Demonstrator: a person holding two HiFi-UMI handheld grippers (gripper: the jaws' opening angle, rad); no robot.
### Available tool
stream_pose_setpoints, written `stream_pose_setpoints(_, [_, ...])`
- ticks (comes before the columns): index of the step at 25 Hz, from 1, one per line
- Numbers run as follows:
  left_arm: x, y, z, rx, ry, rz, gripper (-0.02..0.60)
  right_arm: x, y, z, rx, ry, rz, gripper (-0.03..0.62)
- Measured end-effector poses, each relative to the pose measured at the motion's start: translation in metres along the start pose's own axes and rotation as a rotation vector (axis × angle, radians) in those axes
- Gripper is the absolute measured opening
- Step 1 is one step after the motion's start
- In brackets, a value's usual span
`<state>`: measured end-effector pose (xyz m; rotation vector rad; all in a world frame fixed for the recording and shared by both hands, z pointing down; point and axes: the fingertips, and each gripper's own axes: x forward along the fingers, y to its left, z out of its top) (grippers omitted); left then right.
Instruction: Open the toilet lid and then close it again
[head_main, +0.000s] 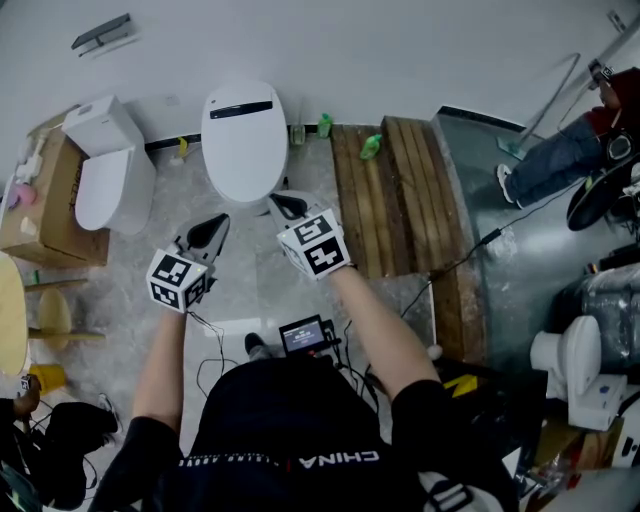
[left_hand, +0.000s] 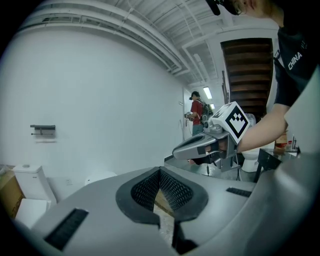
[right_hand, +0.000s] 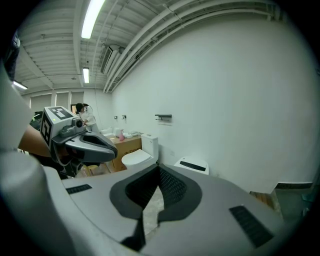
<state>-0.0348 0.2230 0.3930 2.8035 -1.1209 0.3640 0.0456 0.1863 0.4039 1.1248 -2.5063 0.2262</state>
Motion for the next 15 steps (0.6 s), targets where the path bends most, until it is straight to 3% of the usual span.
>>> stream_pose_setpoints(15, [-0.0103,0.0087,-0.0017,-0.003,0.0,0.021,0.009,0.0046,0.0041,0.0064,-0.018,-0.029,0.011,0.012])
